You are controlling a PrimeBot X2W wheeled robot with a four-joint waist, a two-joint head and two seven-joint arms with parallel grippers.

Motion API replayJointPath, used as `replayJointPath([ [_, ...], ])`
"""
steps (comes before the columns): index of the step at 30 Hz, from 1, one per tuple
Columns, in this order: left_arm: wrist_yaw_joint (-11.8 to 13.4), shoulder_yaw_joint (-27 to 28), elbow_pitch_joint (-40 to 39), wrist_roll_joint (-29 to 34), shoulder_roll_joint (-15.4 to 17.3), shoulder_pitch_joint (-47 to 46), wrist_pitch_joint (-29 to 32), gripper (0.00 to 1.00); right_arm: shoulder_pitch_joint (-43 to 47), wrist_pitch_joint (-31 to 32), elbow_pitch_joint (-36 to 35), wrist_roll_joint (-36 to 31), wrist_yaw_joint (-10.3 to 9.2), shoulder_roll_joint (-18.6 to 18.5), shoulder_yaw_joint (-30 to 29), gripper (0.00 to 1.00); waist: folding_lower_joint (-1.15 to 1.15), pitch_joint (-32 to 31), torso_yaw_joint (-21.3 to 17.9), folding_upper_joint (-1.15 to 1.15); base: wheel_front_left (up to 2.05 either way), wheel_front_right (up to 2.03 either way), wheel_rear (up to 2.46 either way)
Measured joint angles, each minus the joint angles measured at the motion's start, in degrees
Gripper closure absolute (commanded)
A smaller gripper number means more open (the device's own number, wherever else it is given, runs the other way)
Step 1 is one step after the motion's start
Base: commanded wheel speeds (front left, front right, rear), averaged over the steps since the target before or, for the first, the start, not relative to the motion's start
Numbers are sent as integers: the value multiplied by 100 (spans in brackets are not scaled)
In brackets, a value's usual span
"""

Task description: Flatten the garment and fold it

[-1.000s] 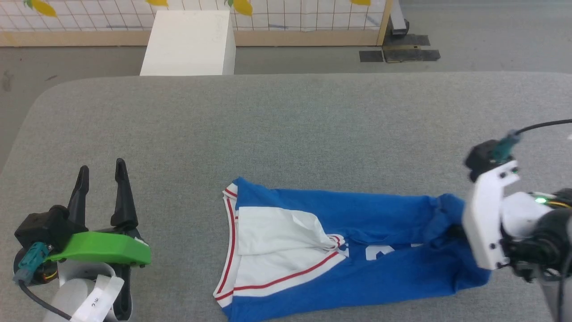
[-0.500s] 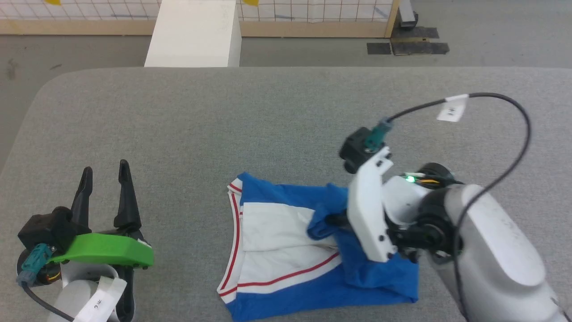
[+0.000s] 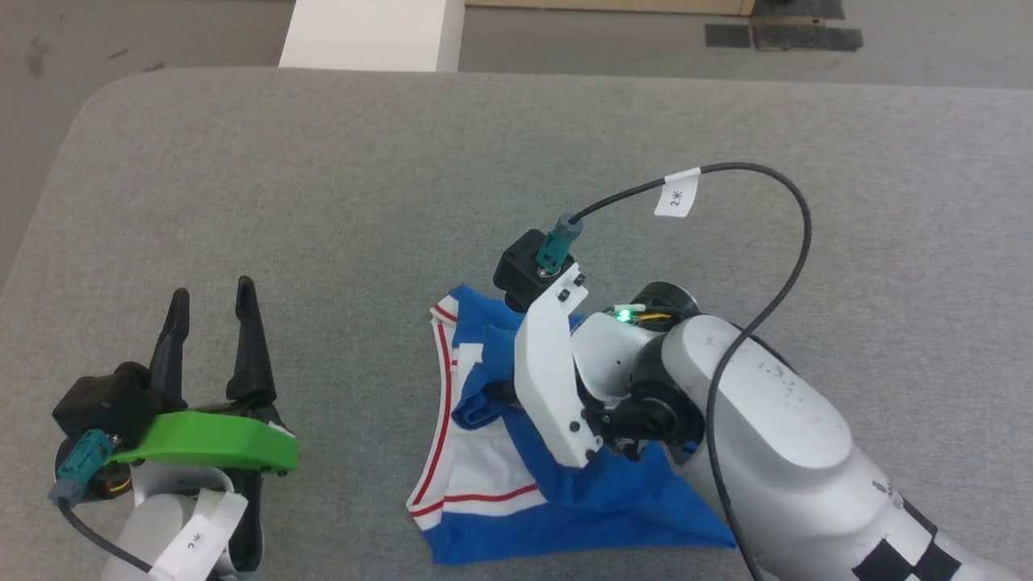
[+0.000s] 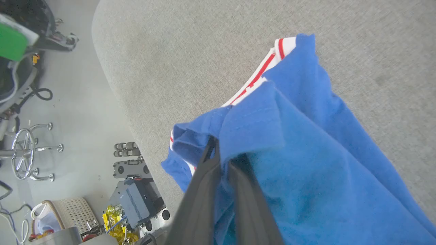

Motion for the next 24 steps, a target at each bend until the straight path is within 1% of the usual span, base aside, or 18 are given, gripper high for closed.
replayJointPath([
  [3, -41, -25, 30, 1, -58, -72, -1, 0, -97, -382, 377, 18, -1, 26, 222, 100, 0, 123, 84, 0, 0, 0, 0],
  [9, -99, -35, 146, 3, -154, -135, -19, 0, -173, -868, 945, 297, -1, 32, 780, 100, 0, 260, 238, 0, 0, 0, 0],
  [12, -142, -36, 185, 10, -198, -144, -20, 0, -253, -1125, 1184, 343, -1, 32, 950, 100, 0, 287, 283, 0, 0, 0, 0],
  [13, -147, -30, 202, 11, -209, -148, -20, 0, -281, -1226, 1230, 377, -1, 32, 998, 87, 0, 282, 289, 0, 0, 0, 0],
  [14, -148, -24, 218, 11, -214, -152, -21, 0, -303, -1287, 1258, 432, -1, 32, 1040, 13, 0, 274, 289, 0, 0, 0, 0],
  [15, -149, -15, 232, 13, -218, -152, -23, 0, -332, -1349, 1288, 489, -1, 32, 1112, 0, 0, 257, 284, 0, 0, 0, 0],
  [18, -189, 24, 272, 29, -220, -149, -27, 0, -390, -1484, 1321, 646, -1, 35, 1270, 0, 0, 186, 254, 0, 0, 0, 0],
  [24, -192, 67, 300, 47, -213, -121, -27, 0, -581, -1697, 1206, 946, -1, 36, 1544, 0, 0, -21, 153, 0, 0, 0, 0],
])
